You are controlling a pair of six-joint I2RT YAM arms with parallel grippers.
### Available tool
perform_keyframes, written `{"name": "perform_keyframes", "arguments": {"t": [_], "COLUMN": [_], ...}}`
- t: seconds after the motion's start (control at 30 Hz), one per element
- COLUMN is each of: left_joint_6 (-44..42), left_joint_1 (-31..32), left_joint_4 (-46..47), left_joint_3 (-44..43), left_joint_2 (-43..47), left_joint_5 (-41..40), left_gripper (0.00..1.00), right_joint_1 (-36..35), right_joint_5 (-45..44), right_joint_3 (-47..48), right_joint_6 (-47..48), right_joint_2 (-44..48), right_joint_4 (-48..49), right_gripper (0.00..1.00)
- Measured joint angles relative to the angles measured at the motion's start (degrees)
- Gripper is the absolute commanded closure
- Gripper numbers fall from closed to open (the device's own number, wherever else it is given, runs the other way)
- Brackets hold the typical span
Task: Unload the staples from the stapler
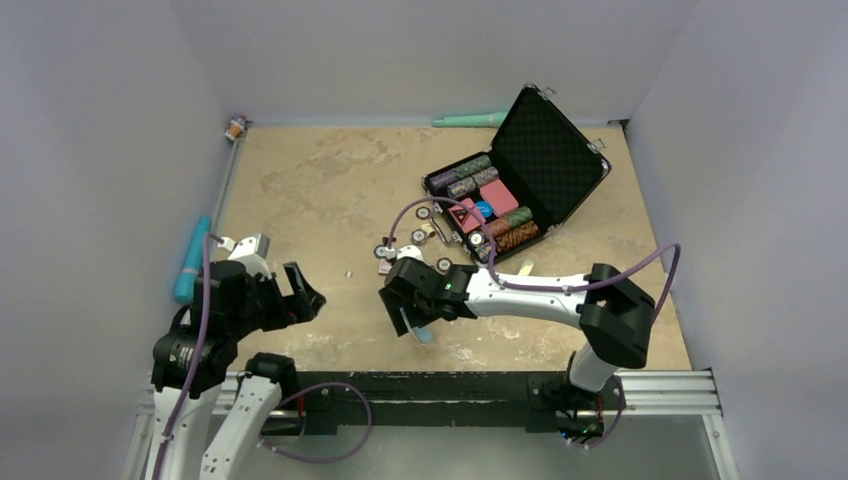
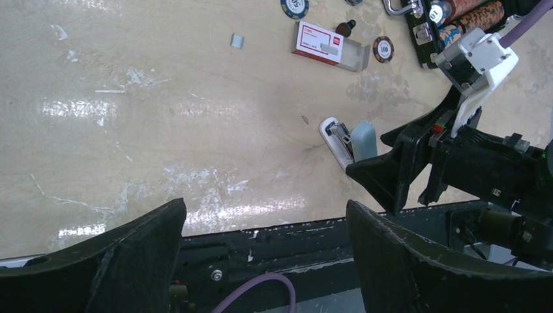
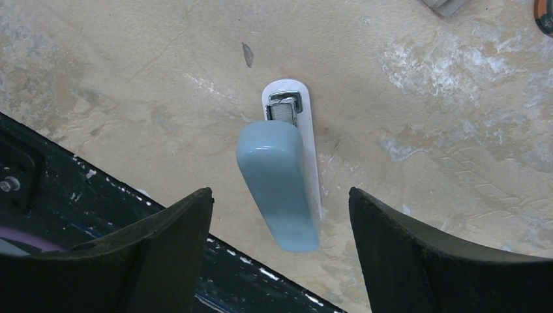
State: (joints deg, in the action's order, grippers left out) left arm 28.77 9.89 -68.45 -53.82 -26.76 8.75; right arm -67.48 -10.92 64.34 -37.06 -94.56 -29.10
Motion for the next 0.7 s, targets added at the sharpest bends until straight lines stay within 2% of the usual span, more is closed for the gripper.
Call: {"name": "perform_keyframes", "arguments": {"t": [0.1, 0.2, 0.33, 0.5, 0.63, 0.7], "left_joint_6": [-0.59, -1.18, -1.57, -0.09, 3.91, 7.19], "left_joint_1": [0.0, 0.02, 0.59, 1.73, 5.75, 9.75], "left_joint_4": [0.22, 0.5, 1.14, 2.16, 3.89, 5.07], "left_joint_3": [0.31, 0.35, 0.37, 1.53, 4.15, 5.25], "left_joint_2": [-0.76, -1.99, -3.8, -9.33, -10.47, -11.21], "left_joint_5": [1.09, 2.56, 4.28, 5.49, 5.64, 5.11], "left_gripper": [0.05, 0.05, 0.12, 0.14, 0.15, 0.15], "right_joint_1": [0.0, 0.0, 0.0, 0.0, 0.0, 0.15], "right_joint_5": [0.15, 0.44, 1.44, 2.56, 3.78, 4.26], "right_joint_3": [-0.33, -1.05, -1.62, -2.4, -2.86, -2.86], "right_joint_6": [-0.04, -0.04, -0.35, -0.68, -0.63, -0.83], "right_joint_2": [-0.57, -1.11, -1.16, 1.14, 6.62, 10.1], "right_joint_4": [0.72, 1.55, 1.53, 1.42, 1.53, 1.51], "right_gripper": [0.27, 0.26, 0.19, 0.06, 0.04, 0.04]}}
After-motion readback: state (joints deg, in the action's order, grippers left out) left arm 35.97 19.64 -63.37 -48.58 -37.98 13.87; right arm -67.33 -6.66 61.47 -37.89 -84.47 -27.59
